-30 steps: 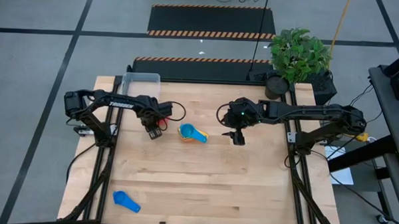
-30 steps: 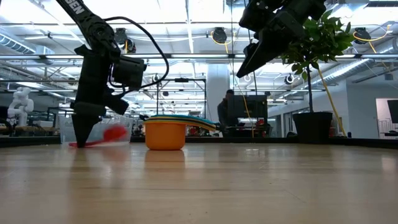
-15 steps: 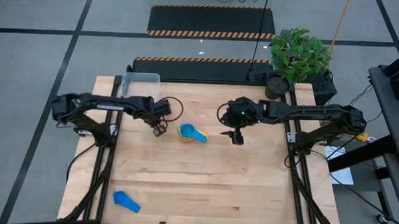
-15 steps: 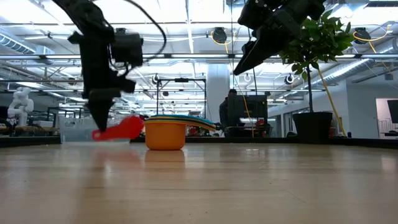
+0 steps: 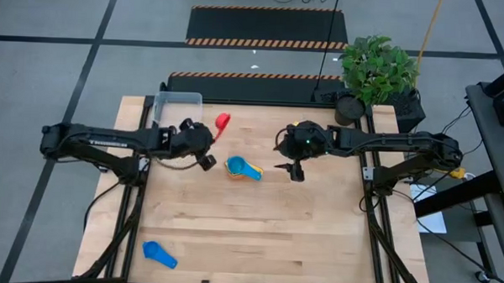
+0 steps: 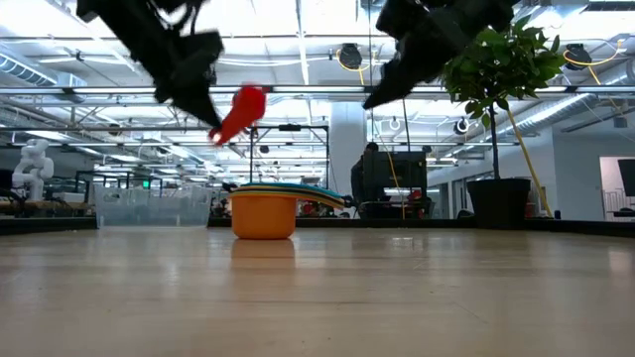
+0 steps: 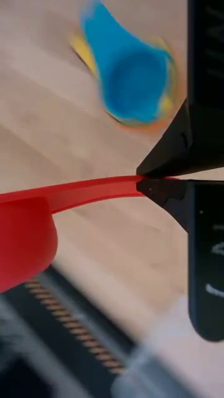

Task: Nest measuring cups in basket
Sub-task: Stack the red measuring cup on top of the light blue measuring cup

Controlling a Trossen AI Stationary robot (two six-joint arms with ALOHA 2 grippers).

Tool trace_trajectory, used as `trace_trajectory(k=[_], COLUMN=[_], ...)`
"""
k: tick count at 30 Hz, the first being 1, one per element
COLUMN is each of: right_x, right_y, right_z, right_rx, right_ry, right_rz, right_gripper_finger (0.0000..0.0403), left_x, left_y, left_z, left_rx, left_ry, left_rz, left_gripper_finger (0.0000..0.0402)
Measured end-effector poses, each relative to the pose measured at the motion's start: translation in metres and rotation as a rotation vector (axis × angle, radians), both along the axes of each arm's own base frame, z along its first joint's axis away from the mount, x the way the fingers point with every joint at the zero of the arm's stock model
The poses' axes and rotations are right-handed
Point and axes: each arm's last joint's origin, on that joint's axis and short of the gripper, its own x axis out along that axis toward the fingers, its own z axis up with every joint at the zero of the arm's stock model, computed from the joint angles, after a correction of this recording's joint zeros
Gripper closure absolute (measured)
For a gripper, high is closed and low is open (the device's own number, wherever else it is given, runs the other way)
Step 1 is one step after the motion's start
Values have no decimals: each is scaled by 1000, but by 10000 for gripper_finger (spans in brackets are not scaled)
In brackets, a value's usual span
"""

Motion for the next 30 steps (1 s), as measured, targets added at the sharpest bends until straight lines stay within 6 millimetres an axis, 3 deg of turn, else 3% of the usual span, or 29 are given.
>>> trace_trajectory(k=[9, 17, 20, 25, 30], right_x=[14, 22, 23, 22, 18], right_y=[0, 14, 28, 61, 99], right_z=[17, 19, 21, 29, 39], right_rx=[18, -68, -190, -545, -843], right_ry=[-227, -284, -294, -299, -319], right_rz=[-27, 44, 17, -85, -129], right_gripper_finger=[131, 131, 131, 131, 131], left_x=[24, 42, 48, 57, 73], left_y=[-33, -58, -63, -71, -76], left_z=[44, 54, 56, 59, 56], left_rx=[207, 244, 241, 225, 92], left_ry=[-414, -621, -701, -835, -1048], left_rz=[-213, -306, -310, -309, -393], left_gripper_finger=[400, 400, 400, 400, 400])
